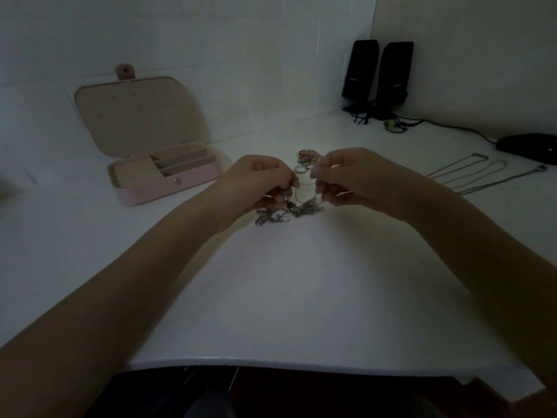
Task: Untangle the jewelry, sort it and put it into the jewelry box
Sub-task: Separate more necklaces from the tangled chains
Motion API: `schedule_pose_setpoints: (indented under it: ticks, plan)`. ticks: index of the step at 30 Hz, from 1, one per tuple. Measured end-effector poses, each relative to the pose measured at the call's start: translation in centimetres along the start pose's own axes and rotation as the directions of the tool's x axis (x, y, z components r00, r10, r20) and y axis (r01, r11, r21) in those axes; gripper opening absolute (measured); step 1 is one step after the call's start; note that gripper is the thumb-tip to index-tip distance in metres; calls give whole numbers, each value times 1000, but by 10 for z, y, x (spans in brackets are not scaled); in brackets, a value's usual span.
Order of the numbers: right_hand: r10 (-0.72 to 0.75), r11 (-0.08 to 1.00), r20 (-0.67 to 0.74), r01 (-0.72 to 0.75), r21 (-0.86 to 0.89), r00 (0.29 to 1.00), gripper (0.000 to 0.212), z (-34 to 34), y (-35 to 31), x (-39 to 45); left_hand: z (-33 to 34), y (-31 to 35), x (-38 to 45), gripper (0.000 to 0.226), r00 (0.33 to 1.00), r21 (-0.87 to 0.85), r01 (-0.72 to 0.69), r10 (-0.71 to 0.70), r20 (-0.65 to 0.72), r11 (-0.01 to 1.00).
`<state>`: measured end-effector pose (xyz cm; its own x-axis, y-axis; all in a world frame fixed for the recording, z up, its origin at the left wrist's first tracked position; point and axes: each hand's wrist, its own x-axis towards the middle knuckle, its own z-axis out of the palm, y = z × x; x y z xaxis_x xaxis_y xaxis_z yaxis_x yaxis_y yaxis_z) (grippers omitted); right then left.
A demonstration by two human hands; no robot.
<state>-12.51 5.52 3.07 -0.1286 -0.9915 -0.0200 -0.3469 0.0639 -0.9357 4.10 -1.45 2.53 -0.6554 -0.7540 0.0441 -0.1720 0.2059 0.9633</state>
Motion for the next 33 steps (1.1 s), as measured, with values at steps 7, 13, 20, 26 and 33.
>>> schedule_pose_setpoints:
  ticks: [7,13,20,26,33]
  plan:
    - [-76,967,-6,72,-243,997,9,7,-6,-4,1,1,-1,24,1000,-36,21,-21,1,999]
    - [-129,962,-1,125,-242,992,11,4,-5,-4,1,0,0,27,1000,22,22,-22,-17,1000]
    - [-76,997,-81,76,-4,994,20,3,-8,0,0,-3,0,26,999,103,33,-28,-46,994]
    - [-18,755,-11,21,655,1000,21,-5,-16,-6,-3,-2,2,26,993,109,72,-61,-98,991]
    - [-7,904,-110,54,424,994,15,-11,-17,-6,-9,-5,4,22,976,214,50,-2,-218,976]
